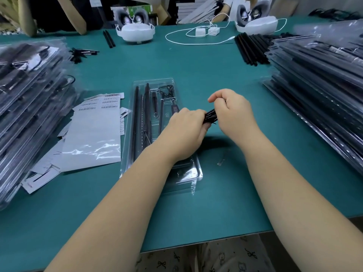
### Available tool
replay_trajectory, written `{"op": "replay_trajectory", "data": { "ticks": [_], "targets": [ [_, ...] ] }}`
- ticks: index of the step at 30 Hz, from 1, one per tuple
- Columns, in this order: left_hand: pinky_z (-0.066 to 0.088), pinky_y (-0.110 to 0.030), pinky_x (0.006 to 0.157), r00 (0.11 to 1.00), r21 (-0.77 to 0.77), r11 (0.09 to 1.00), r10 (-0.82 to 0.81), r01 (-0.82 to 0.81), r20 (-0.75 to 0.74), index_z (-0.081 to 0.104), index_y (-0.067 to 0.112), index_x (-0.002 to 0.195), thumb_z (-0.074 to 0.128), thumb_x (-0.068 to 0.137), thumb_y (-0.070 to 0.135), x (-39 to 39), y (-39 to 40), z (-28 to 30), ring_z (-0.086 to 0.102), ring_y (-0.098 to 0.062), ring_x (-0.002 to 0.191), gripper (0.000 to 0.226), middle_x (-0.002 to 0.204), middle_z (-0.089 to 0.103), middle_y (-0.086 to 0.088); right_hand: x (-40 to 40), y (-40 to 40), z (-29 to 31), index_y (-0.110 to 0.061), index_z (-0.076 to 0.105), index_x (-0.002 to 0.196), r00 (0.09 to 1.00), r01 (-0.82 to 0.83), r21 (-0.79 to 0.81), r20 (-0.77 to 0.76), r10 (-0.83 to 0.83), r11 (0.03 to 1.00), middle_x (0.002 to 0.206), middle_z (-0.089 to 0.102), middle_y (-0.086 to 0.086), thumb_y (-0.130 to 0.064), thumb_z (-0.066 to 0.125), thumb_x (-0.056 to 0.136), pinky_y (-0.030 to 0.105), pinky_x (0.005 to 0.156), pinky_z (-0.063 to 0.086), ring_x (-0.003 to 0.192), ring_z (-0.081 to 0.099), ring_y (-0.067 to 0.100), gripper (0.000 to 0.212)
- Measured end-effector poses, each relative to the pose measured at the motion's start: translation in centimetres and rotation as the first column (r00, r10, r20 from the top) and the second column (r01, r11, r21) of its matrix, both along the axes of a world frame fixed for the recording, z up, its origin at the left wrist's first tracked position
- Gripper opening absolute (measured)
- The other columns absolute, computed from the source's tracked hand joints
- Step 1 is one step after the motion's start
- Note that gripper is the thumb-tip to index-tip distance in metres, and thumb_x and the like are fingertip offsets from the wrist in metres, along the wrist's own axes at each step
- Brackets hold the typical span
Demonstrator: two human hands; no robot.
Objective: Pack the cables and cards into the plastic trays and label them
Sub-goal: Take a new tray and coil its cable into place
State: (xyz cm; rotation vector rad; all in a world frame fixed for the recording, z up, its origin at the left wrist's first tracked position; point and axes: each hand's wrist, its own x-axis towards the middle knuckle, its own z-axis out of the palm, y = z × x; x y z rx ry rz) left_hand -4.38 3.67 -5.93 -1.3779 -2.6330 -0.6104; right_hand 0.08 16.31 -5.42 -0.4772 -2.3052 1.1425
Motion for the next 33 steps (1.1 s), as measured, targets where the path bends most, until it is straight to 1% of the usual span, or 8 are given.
{"op": "replay_trajectory", "data": {
  "ticks": [6,11,14,16,18,21,30,33],
  "targets": [
    [0.018,-0.034,0.068,1.0,-0.103,0.994,-0.026,0.025,-0.009,0.039,0.016,0.082,0.043,0.094,0.05,-0.8,0.2,-0.6,0.033,-0.022,0.077,0.037,0.066,0.034,0.008,-0.2,0.1,-0.2,-0.024,0.06,0.09,0.999,0.011,-0.049,0.038,-0.009,0.999,0.059,0.046,-0.012,-0.011,0.038,0.09,0.013,0.042,0.028,0.041,0.042,-0.006,0.026],
    [0.014,-0.034,0.067,0.999,-0.077,0.996,0.046,-0.048,-0.027,0.036,0.016,0.084,0.039,0.1,0.036,-0.8,0.5,-1.1,0.03,-0.023,0.078,0.025,0.065,0.027,0.006,0.0,0.0,0.4,-0.021,0.063,0.073,0.996,-0.03,-0.07,0.087,0.036,0.997,0.063,0.053,-0.012,-0.026,0.043,0.098,0.021,0.063,0.04,0.06,0.049,0.001,0.033],
    [0.013,-0.033,0.067,0.997,-0.086,0.994,0.067,-0.069,-0.021,0.036,0.016,0.087,0.036,0.101,0.037,-0.8,0.6,-1.2,0.028,-0.022,0.078,0.025,0.066,0.027,0.006,0.6,0.7,1.9,-0.019,0.067,0.085,0.965,-0.163,0.217,0.237,0.11,0.963,0.081,0.058,-0.001,-0.04,0.039,0.098,0.031,0.074,0.041,0.081,0.053,0.017,0.037],
    [0.014,-0.033,0.068,0.997,-0.096,0.992,0.076,-0.077,-0.013,0.044,0.014,0.093,0.034,0.101,0.037,-0.8,0.7,-1.2,0.028,-0.021,0.08,0.027,0.07,0.036,0.003,1.1,0.9,3.7,-0.025,0.069,0.106,0.925,-0.316,0.529,0.356,0.132,0.788,0.111,0.055,0.005,-0.047,0.034,0.093,0.036,0.089,0.039,0.105,0.048,0.022,0.043],
    [0.017,-0.034,0.07,0.997,-0.123,0.99,0.068,-0.073,-0.039,0.051,0.012,0.105,0.031,0.101,0.038,-0.9,0.7,-1.2,0.031,-0.022,0.082,0.033,0.085,0.053,-0.004,1.7,0.3,5.0,-0.028,0.062,0.121,0.856,-0.474,0.779,0.517,0.009,0.411,0.132,0.049,0.005,-0.051,0.031,0.09,0.04,0.099,0.032,0.122,0.04,0.026,0.049],
    [0.018,-0.034,0.07,0.997,-0.111,0.992,0.052,-0.058,-0.061,0.043,0.016,0.092,0.03,0.101,0.036,-0.7,0.6,-1.0,0.033,-0.024,0.079,0.025,0.085,0.052,-0.006,2.3,-1.2,4.8,-0.019,0.052,0.111,0.811,-0.572,0.82,0.564,-0.154,-0.01,0.118,0.056,0.0,-0.031,0.042,0.097,0.034,0.091,0.032,0.114,0.047,0.023,0.021],
    [0.027,-0.035,0.077,0.999,-0.091,0.995,-0.035,0.036,0.016,0.038,0.021,0.074,0.036,0.092,0.026,-0.1,-0.1,-0.3,0.032,-0.024,0.08,0.019,0.063,0.035,0.01,2.0,-3.0,5.9,-0.02,0.041,0.07,0.727,-0.678,0.71,0.611,-0.314,-0.188,0.07,0.041,-0.006,-0.004,0.043,0.088,0.027,0.052,0.017,0.06,0.035,0.013,0.024],
    [0.035,-0.039,0.093,0.998,0.018,0.998,0.055,-0.055,0.025,0.056,0.024,0.109,0.054,0.089,0.039,0.3,-0.8,0.7,0.044,-0.027,0.1,0.025,0.1,0.058,0.002,2.0,-2.4,5.7,-0.019,0.038,0.068,0.672,-0.707,0.705,0.645,-0.364,-0.055,0.065,0.035,-0.006,-0.011,0.045,0.093,0.026,0.057,0.029,0.057,0.035,0.014,0.027]
  ]
}}
